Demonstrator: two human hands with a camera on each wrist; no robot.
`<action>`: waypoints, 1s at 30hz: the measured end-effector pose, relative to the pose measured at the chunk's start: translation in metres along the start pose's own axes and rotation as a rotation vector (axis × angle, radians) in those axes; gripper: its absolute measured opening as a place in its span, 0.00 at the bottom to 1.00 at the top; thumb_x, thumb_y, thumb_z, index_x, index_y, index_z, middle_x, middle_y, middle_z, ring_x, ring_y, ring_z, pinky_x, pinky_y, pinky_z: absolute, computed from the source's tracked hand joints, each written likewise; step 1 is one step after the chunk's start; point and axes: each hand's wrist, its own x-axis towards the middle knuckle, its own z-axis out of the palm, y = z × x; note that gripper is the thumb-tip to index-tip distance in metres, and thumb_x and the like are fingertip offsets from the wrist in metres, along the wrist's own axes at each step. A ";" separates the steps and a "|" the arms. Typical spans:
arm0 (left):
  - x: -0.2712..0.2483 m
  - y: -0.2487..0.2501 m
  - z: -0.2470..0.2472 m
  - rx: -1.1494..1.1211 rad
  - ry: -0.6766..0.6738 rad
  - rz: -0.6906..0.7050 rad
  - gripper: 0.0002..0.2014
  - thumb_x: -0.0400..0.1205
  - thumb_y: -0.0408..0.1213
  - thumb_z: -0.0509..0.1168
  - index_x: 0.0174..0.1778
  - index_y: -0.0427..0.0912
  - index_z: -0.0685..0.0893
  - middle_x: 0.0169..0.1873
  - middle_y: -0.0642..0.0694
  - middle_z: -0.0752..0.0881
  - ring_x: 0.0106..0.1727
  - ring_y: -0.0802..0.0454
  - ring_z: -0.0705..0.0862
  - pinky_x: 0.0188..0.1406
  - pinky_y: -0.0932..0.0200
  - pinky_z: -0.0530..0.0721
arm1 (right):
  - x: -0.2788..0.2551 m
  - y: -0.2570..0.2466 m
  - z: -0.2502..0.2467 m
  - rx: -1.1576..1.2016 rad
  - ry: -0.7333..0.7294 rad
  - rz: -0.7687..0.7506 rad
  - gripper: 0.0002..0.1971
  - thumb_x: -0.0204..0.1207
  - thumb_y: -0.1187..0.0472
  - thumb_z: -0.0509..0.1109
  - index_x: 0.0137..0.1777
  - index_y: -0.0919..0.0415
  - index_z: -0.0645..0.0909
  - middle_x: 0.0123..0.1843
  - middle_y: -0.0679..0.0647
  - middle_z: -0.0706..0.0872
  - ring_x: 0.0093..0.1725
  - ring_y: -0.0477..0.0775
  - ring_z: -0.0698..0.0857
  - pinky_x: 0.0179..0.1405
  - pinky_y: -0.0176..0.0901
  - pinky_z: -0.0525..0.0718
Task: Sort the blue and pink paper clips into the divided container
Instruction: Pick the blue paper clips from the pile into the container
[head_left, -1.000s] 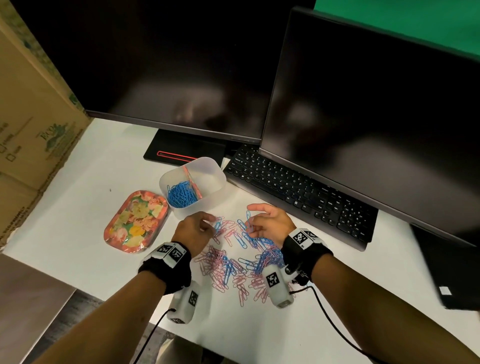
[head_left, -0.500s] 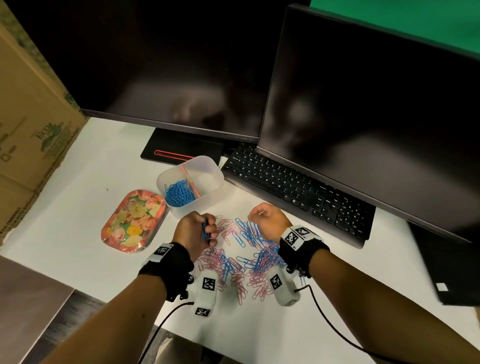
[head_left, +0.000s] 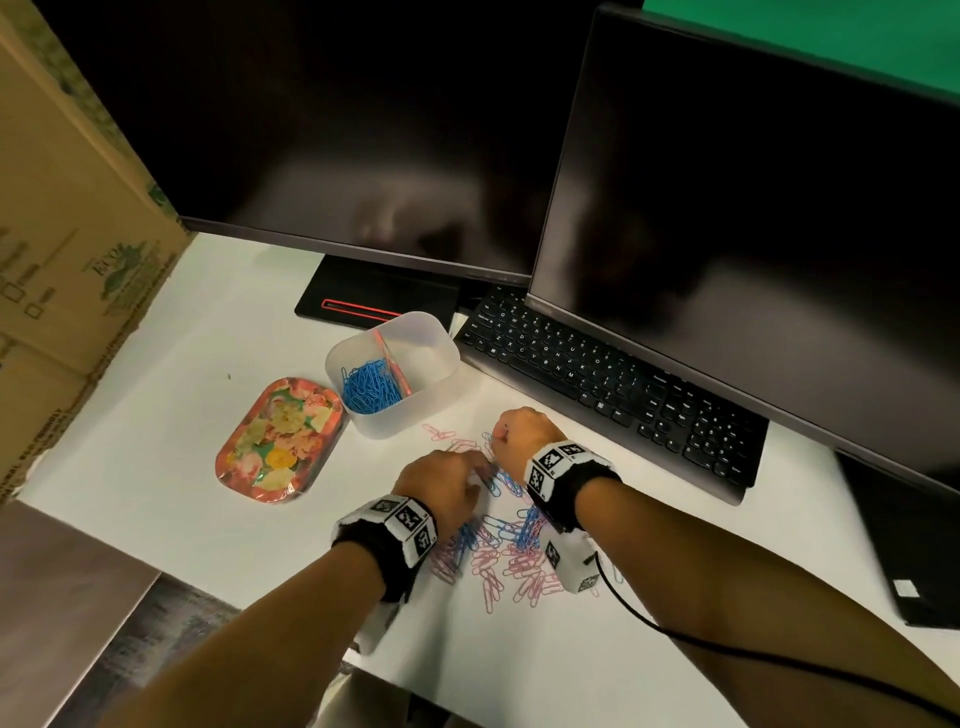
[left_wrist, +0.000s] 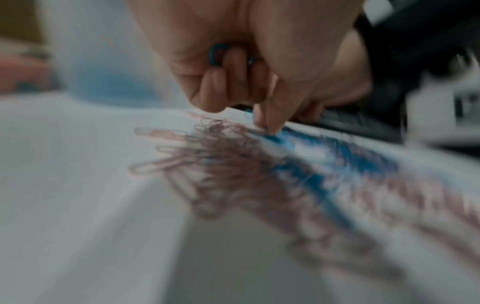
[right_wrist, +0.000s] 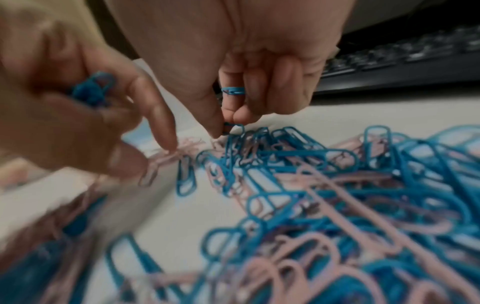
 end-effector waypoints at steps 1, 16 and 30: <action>0.003 -0.002 0.001 0.074 -0.028 0.052 0.15 0.80 0.41 0.61 0.61 0.60 0.81 0.57 0.49 0.87 0.57 0.45 0.85 0.54 0.56 0.82 | 0.000 0.005 -0.002 0.126 0.024 0.021 0.09 0.77 0.57 0.66 0.51 0.56 0.87 0.54 0.54 0.88 0.52 0.57 0.86 0.44 0.39 0.82; 0.016 -0.005 0.002 0.141 -0.108 0.135 0.05 0.80 0.42 0.62 0.49 0.49 0.80 0.52 0.47 0.81 0.51 0.43 0.84 0.49 0.54 0.81 | -0.020 0.044 -0.016 0.927 -0.197 0.186 0.14 0.77 0.73 0.52 0.39 0.60 0.76 0.26 0.55 0.75 0.14 0.47 0.71 0.14 0.27 0.62; 0.003 -0.017 -0.017 -0.850 -0.083 -0.203 0.07 0.79 0.28 0.69 0.43 0.46 0.88 0.22 0.54 0.80 0.18 0.60 0.70 0.23 0.69 0.71 | -0.028 0.023 0.009 0.037 -0.053 0.067 0.09 0.76 0.59 0.66 0.50 0.58 0.87 0.52 0.58 0.89 0.51 0.62 0.87 0.46 0.42 0.85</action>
